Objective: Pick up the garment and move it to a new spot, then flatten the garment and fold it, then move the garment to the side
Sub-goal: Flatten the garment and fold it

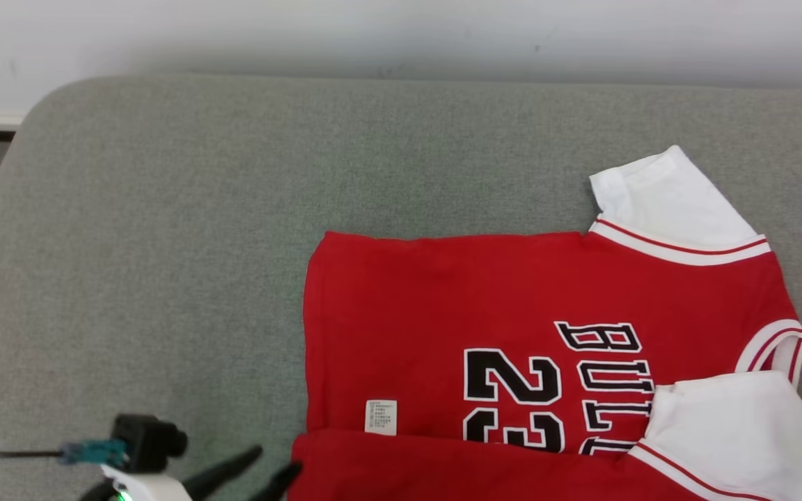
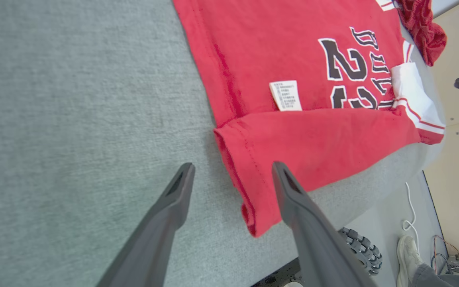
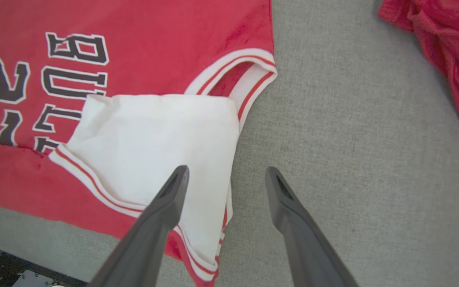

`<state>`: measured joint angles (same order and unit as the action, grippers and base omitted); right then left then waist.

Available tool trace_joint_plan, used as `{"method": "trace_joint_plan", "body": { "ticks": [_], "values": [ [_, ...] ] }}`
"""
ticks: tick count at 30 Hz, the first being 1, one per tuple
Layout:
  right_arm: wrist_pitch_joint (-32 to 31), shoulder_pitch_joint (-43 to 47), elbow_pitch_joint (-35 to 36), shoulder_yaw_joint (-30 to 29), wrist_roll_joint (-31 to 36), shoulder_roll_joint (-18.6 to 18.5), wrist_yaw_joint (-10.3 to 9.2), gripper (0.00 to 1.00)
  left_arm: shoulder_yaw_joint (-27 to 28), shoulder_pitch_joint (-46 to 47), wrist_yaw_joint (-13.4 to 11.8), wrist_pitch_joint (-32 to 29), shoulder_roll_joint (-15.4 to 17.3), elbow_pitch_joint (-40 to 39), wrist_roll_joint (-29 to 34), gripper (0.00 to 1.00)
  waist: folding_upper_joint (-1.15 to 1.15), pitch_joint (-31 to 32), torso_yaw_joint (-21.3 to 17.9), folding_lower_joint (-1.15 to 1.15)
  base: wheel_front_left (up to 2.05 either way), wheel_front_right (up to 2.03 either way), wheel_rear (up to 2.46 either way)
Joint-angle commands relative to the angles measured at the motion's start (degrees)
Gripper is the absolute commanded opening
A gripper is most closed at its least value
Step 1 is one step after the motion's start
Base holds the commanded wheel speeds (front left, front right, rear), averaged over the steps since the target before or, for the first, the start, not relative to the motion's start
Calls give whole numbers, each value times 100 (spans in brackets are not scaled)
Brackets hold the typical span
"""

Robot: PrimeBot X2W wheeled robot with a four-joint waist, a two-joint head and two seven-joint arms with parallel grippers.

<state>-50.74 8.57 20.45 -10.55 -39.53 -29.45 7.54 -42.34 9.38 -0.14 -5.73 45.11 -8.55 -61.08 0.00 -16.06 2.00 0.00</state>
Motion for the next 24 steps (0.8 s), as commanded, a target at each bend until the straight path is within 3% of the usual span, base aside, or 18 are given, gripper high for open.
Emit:
{"method": "trace_joint_plan", "body": {
  "ticks": [1, 4, 10, 17, 24],
  "values": [
    [39, -177, 52, -59, -50, -2, -11, 100, 72, 66, -23, 45, 58, -49, -10, 100, 0, -108, 53, 0, 0, 0, 0],
    [103, -750, 205, -44, 1, -54, -11, 100, 334, 443, -135, 153, 175, -58, 184, 100, 0, -383, 165, 0, 0, 0, 0],
    [50, -2274, -113, 375, 598, -237, -11, 100, 487, 1620, -123, 86, -345, 353, 461, 100, 0, -1047, 498, 0, 0, 0, 0],
    [243, -3828, -1001, 921, 1510, -289, -11, 100, 287, 2819, 224, 38, -1165, 1135, 702, 100, 0, -1650, 856, 0, 0, 0, 0],
    [426, -4729, -2098, 1112, 1943, -127, -11, 100, 22, 3475, 519, -79, -1633, 1522, 766, 100, 0, -1848, 1020, 0, 0, 0, 0]
  ]
}}
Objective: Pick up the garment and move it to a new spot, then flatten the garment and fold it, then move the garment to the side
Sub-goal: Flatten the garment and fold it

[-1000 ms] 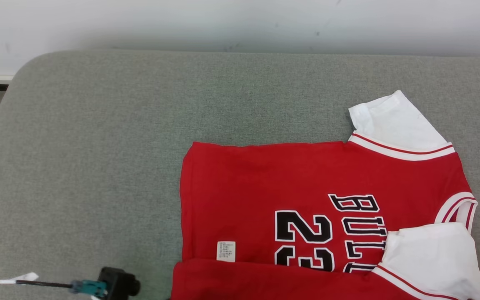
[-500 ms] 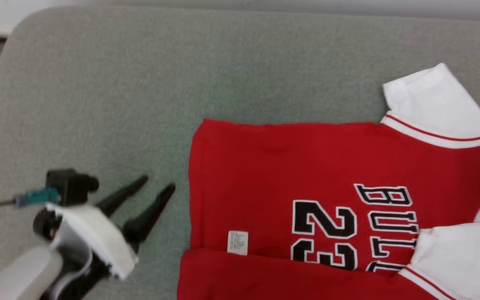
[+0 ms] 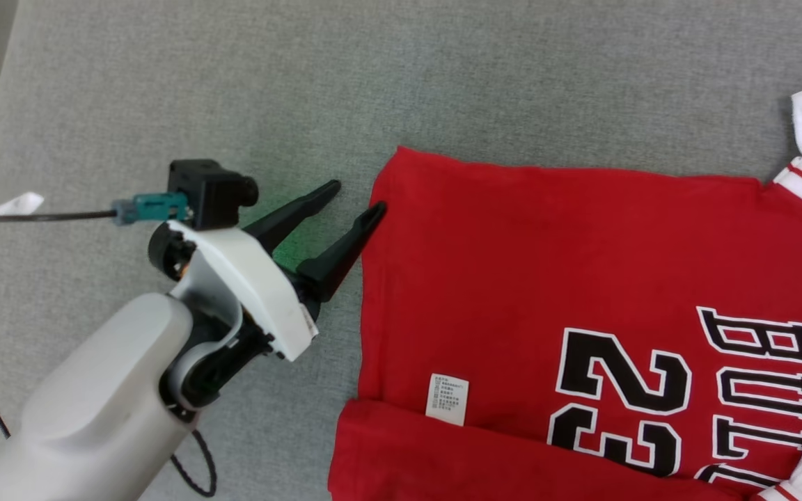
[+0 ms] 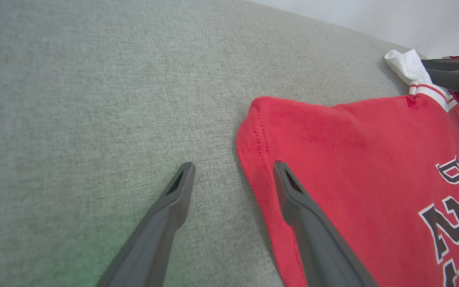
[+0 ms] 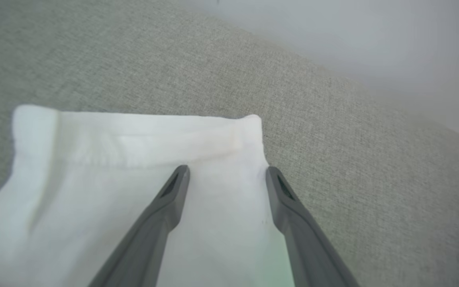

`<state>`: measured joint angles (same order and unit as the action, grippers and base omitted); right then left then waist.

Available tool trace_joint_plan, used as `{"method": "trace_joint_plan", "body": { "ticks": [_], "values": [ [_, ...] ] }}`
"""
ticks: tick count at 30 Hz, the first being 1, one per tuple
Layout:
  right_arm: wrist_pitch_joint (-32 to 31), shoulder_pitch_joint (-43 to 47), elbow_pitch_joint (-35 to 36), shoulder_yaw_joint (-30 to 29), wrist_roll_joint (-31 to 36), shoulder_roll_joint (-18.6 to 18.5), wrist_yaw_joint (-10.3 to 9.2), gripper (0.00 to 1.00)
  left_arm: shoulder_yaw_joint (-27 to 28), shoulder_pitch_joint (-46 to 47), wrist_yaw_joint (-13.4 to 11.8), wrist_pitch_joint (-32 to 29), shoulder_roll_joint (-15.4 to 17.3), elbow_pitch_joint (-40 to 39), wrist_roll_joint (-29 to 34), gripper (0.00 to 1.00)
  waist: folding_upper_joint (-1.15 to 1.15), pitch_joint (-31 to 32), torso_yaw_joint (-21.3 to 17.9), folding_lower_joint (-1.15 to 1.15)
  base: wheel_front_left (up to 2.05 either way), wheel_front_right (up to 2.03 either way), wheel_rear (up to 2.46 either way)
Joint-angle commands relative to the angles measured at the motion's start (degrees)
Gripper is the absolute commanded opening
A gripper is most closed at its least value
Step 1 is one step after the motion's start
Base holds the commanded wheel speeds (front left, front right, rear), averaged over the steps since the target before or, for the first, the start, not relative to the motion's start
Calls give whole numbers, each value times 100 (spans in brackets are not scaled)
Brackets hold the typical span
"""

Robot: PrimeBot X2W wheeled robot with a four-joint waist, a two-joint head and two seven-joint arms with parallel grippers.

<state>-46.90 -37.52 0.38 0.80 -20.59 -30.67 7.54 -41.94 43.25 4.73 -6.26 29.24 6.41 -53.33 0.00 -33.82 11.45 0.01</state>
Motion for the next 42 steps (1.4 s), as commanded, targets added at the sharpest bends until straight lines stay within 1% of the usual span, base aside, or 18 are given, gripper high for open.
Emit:
{"method": "trace_joint_plan", "body": {
  "ticks": [1, 5, 10, 19, 23, 30, 31, 32, 33, 34, 35, 38, 42],
  "values": [
    [78, -187, -205, -19, 96, 10, -11, 100, -35, 153, 58, -52, -88, 39, -37, 100, 0, -81, 82, -1, 0, 0, 0],
    [103, -300, -539, -32, 191, 62, -11, 100, -125, 319, 147, -169, -176, 34, -148, 100, 0, -84, 80, -1, 0, 0, 0],
    [85, -292, -737, -48, 180, 64, -11, 100, -203, 419, 212, -289, -153, -21, -323, 100, 0, -63, 37, -1, 0, 0, 0],
    [-16, -318, -715, 72, -31, 338, -3, 100, -360, 554, 247, -480, -101, -25, -395, 100, 0, -103, -68, -1, 0, 0, 0],
    [-45, -323, -738, 192, -109, 427, 10, 100, -433, 660, 259, -539, -147, 8, -401, 100, 0, -115, -93, -1, 0, 0, 0],
    [-107, -442, -837, 468, -274, 590, 14, 100, -545, 1005, 265, -646, -251, 321, -249, 100, 0, -154, -130, -1, 0, 0, 0],
    [-122, -475, -847, 520, -314, 607, 14, 42, -574, 1057, 268, -673, -280, 384, -248, 100, 0, -157, -136, -1, 0, 0, 0],
    [-138, -498, -855, 566, -372, 612, 15, 4, -609, 1098, 271, -688, -311, 427, -255, 100, 0, -155, -142, -1, 0, 0, 0],
    [-136, -518, -864, 606, -433, 603, 15, 0, -638, 1140, 270, -711, -336, 472, -281, 80, 0, -150, -149, -1, 0, 0, 0],
    [-129, -541, -875, 624, -469, 585, 14, 0, -661, 1178, 274, -721, -352, 495, -315, 30, 0, -144, -155, -1, 0, 0, 0],
    [-116, -570, -873, 640, -520, 572, 8, 0, -685, 1207, 278, -705, -370, 499, -356, 0, 0, -138, -160, -1, 0, 0, 0],
    [-12, -686, -815, 698, -622, 464, 8, 0, -772, 1302, 284, -618, -317, 467, -372, 0, 0, -122, -165, -1, 0, 0, 0],
    [378, -902, -725, 627, -654, 330, 5, 0, -759, 1335, 281, -432, -193, 474, -450, 0, 0, -63, -167, -1, 0, 0, 0]
  ]
}}
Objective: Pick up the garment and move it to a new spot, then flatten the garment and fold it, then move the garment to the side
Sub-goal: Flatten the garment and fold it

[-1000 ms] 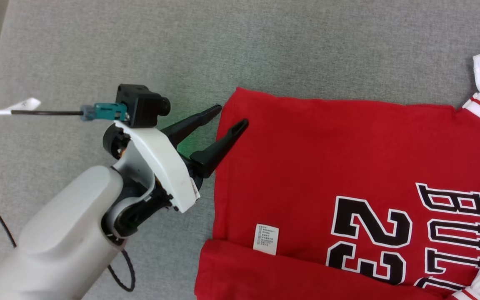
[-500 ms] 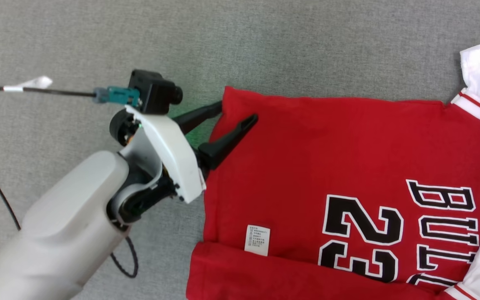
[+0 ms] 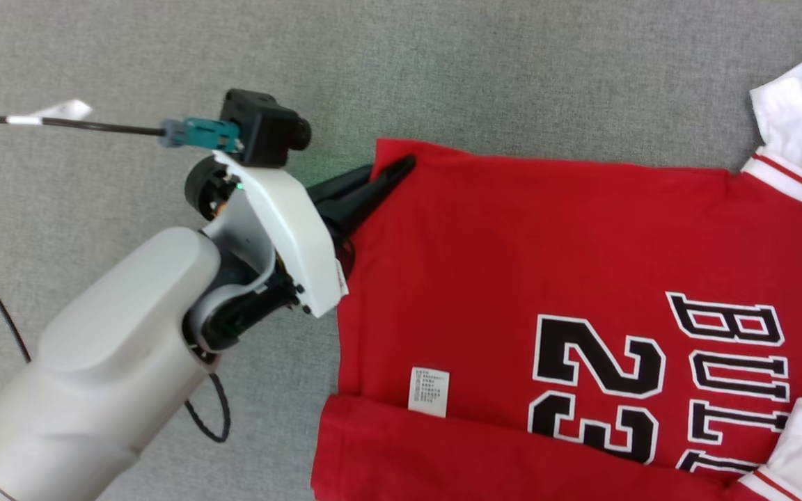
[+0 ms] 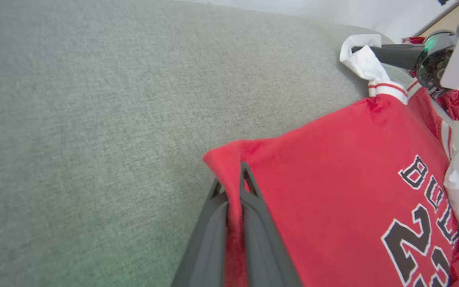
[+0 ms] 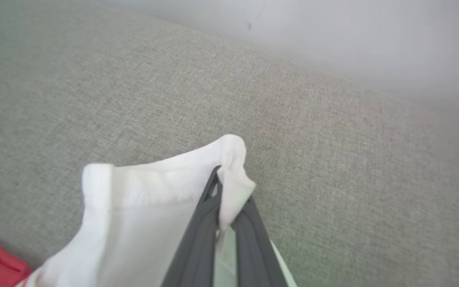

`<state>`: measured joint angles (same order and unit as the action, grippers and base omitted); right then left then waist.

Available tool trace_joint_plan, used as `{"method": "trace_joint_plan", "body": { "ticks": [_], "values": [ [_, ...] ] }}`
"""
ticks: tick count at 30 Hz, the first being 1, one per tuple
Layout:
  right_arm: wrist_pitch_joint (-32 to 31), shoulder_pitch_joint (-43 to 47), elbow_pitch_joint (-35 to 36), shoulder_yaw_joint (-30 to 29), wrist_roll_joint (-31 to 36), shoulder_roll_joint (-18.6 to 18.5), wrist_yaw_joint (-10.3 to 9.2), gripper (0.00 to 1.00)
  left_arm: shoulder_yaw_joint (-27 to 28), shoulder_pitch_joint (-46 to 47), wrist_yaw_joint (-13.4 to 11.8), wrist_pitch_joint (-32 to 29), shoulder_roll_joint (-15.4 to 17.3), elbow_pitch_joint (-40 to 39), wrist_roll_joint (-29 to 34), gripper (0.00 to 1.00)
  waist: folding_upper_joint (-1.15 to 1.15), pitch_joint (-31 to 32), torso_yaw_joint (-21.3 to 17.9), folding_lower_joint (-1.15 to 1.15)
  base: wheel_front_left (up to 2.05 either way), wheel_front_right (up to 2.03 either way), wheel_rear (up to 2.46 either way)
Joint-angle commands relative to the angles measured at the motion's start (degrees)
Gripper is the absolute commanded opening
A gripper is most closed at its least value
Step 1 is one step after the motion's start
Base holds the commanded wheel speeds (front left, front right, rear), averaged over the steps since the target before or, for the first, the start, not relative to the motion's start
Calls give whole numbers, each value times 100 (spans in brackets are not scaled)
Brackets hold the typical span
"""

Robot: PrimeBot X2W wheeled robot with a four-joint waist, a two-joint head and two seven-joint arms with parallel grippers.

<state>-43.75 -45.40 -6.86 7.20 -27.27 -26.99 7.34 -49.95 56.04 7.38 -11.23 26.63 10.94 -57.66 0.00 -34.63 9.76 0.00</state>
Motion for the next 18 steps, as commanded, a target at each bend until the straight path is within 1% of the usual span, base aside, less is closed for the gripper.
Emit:
{"method": "trace_joint_plan", "body": {
  "ticks": [1, 5, 10, 13, 18],
  "values": [
    [195, -149, -3, -46, 36, -74, 21, 0, 73, 76, 16, 121, 81, 41, -38, 0, 0, 41, 4, 0, 0, 0, 0],
    [666, -282, -97, -129, 144, -137, 20, 0, 247, 168, -8, 455, 93, 157, 42, 0, 0, 153, 1, 0, 0, 0, 0],
    [1075, -227, -250, -216, 54, -138, 20, 0, 326, 112, -40, 673, 39, 225, 53, 0, 0, 352, -44, 0, 0, 0, 0],
    [1294, 50, -234, -207, -42, -157, 19, 0, 343, -85, -91, 814, 33, 177, 29, 0, 0, 524, -101, 0, 0, 0, 0],
    [1688, 747, 36, -265, -279, -259, 15, 0, 328, -472, -210, 1052, 94, -59, 13, 0, 0, 811, -211, 0, 0, 0, 0]
  ]
}}
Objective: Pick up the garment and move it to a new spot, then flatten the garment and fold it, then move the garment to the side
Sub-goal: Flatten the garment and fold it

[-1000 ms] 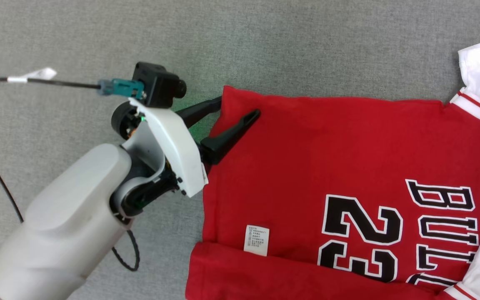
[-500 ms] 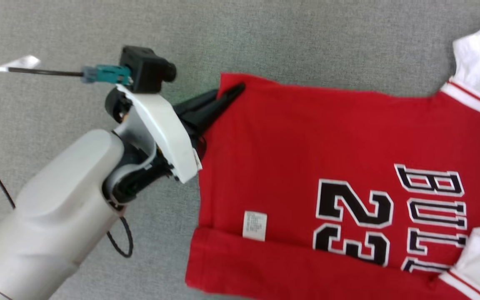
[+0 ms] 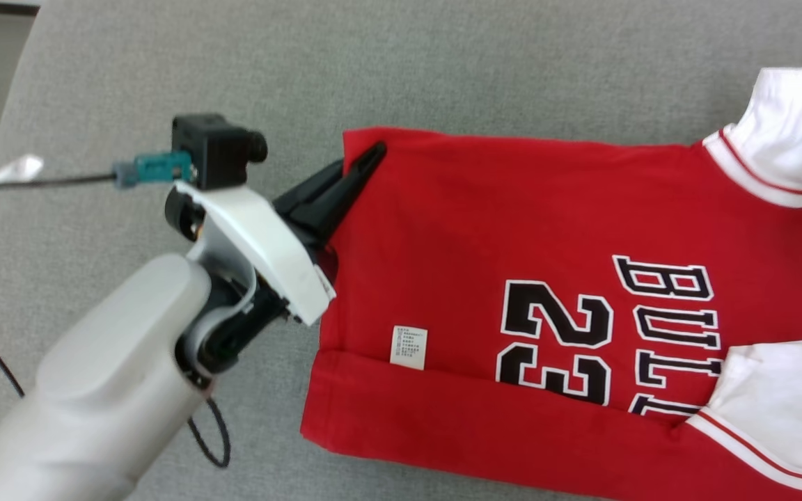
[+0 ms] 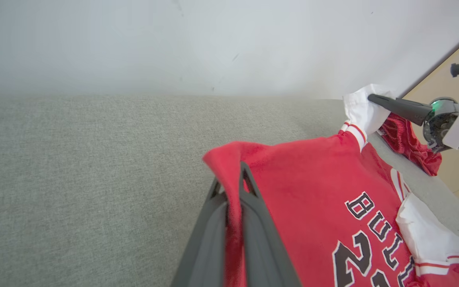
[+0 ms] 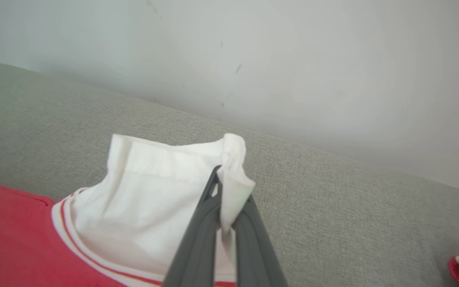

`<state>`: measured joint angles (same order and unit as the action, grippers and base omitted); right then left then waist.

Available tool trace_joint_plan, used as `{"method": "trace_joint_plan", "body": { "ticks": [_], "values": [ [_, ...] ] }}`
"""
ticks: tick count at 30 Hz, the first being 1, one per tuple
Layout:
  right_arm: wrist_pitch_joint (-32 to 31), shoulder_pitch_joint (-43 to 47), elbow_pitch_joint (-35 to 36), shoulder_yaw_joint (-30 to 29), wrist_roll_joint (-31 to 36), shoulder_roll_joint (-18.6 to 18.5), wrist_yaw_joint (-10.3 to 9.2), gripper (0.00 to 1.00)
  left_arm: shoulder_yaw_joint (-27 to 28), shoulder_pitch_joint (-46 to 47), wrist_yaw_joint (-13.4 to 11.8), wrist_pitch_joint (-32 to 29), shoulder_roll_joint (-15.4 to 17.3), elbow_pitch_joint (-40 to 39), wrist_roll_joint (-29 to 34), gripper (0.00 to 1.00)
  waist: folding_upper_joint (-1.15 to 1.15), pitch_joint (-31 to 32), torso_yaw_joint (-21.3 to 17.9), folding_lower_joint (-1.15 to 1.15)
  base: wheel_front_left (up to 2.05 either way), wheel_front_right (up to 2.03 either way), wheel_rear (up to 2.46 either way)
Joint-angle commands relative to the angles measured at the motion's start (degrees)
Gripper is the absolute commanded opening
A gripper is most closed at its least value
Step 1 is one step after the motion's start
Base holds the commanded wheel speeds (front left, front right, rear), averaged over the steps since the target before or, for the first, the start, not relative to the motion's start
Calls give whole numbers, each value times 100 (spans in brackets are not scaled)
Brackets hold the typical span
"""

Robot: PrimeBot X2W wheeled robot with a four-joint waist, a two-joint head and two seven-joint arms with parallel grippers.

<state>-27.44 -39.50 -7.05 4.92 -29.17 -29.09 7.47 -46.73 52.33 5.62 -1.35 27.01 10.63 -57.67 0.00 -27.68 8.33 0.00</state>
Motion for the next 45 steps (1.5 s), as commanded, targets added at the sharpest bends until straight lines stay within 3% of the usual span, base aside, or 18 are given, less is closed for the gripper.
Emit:
{"method": "trace_joint_plan", "body": {
  "ticks": [1, 12, 28, 29, 30, 31, 32, 38, 41, 45],
  "values": [
    [136, 352, 134, -31, -122, -56, 3, 0, -5, -203, -69, 122, 83, -85, 55, 0, 0, 177, -96, 0, 0, 0, 0],
    [778, 2281, 913, -218, -478, 82, 2, 0, -177, -1405, -388, 726, 218, -491, 100, 0, 0, 815, -384, 0, 0, 0, 0],
    [1335, 3521, 996, -198, -561, 542, 3, 0, -240, -2344, -494, 1219, 344, -537, -46, 0, 0, 1128, -576, 0, 0, 0, 0],
    [1336, 3558, 965, -168, -535, 546, 3, 38, -247, -2376, -495, 1233, 365, -525, -29, 10, 0, 1140, -589, 0, 0, 0, 0],
    [1327, 3623, 926, -135, -493, 531, 3, 98, -259, -2419, -498, 1256, 386, -507, -7, 35, 0, 1160, -602, 0, 0, 0, 0],
    [1313, 3676, 896, -101, -504, 528, 2, 100, -263, -2465, -502, 1277, 395, -493, 14, 58, 0, 1177, -612, 0, 0, 0, 0],
    [1311, 3720, 871, -88, -535, 529, 2, 100, -283, -2512, -505, 1307, 409, -474, 49, 100, 0, 1196, -622, 0, 0, 0, 0],
    [1216, 4169, 909, -160, -776, 367, 2, 100, -454, -2924, -591, 1456, 585, -399, 321, 100, 0, 1407, -679, 0, 0, 0, 0],
    [1245, 4331, 1033, -444, -867, 332, 3, 100, -334, -3214, -861, 1588, 620, -473, 588, 100, 0, 1523, -716, 0, 0, 0, 0],
    [1103, 4368, 1170, -899, -849, 346, 3, 100, 386, -3661, -1327, 1647, 363, -838, 1105, 100, 0, 1605, -703, 0, 0, 0, 0]
  ]
}}
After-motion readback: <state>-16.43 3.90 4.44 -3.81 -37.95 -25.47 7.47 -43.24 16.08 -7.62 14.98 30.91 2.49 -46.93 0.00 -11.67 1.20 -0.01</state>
